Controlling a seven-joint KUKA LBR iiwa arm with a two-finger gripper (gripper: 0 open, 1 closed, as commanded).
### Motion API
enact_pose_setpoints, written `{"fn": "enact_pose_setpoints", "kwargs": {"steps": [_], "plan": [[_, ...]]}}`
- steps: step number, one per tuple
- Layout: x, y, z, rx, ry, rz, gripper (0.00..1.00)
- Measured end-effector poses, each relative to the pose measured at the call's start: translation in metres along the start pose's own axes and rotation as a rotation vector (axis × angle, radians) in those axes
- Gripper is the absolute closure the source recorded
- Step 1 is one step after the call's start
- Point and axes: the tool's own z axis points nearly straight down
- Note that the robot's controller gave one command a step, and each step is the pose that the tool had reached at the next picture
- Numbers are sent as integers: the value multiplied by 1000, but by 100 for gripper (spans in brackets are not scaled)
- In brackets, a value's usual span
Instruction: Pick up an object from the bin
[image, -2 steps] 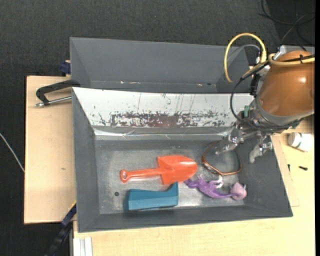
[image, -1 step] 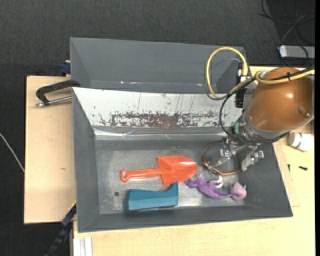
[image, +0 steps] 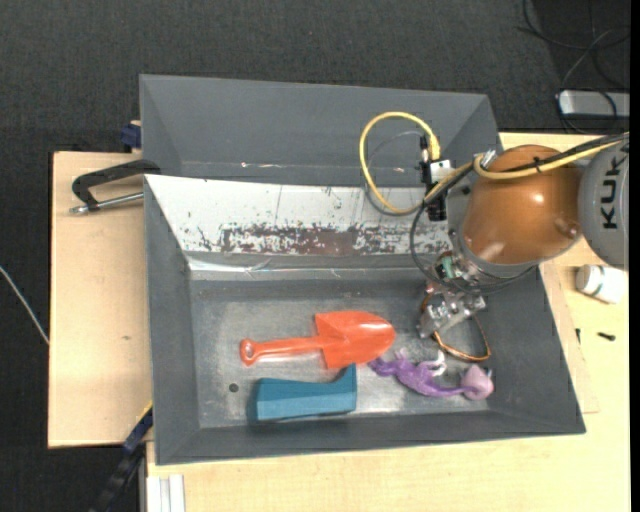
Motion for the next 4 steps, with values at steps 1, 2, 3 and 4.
{"fn": "enact_pose_setpoints", "kwargs": {"steps": [1, 2, 3, 4], "plan": [[0, 0, 0, 0, 0, 0, 100], [3, 0, -6, -3, -6, -77, 100], [3, 8, -64, -8, -7, -178, 100], [-20, 2, -132, -6, -5, -127, 100]]}}
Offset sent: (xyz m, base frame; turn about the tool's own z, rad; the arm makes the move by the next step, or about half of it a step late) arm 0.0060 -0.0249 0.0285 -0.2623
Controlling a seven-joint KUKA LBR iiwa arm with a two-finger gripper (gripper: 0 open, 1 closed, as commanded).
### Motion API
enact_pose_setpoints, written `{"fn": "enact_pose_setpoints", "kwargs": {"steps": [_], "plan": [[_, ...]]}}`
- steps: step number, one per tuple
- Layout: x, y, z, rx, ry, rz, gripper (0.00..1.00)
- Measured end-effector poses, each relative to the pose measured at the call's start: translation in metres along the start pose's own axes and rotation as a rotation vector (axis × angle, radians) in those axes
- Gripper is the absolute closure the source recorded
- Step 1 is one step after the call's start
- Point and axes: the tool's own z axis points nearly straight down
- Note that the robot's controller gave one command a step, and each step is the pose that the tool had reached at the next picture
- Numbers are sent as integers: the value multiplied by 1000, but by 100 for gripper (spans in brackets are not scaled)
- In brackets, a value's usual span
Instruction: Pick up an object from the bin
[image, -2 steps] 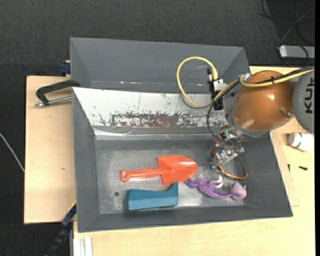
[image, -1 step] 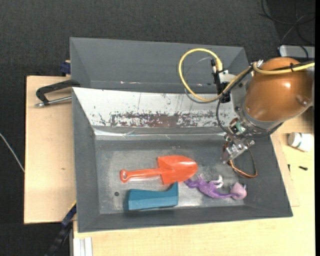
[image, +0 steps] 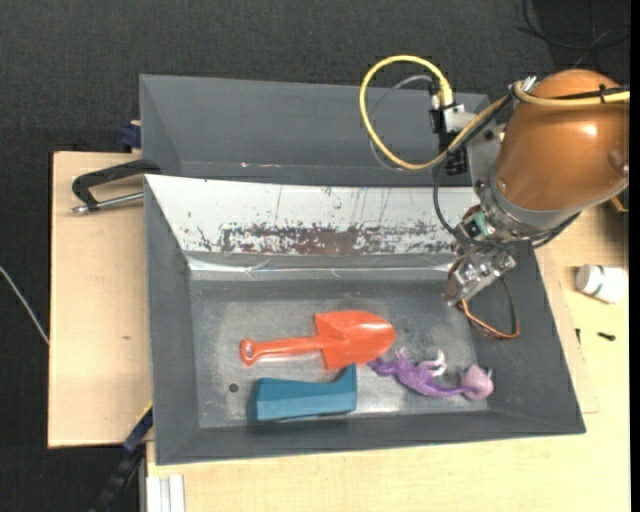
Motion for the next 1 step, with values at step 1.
{"fn": "enact_pose_setpoints", "kwargs": {"steps": [1], "plan": [[11, -9, -66, 1, 1, -317, 100]]}}
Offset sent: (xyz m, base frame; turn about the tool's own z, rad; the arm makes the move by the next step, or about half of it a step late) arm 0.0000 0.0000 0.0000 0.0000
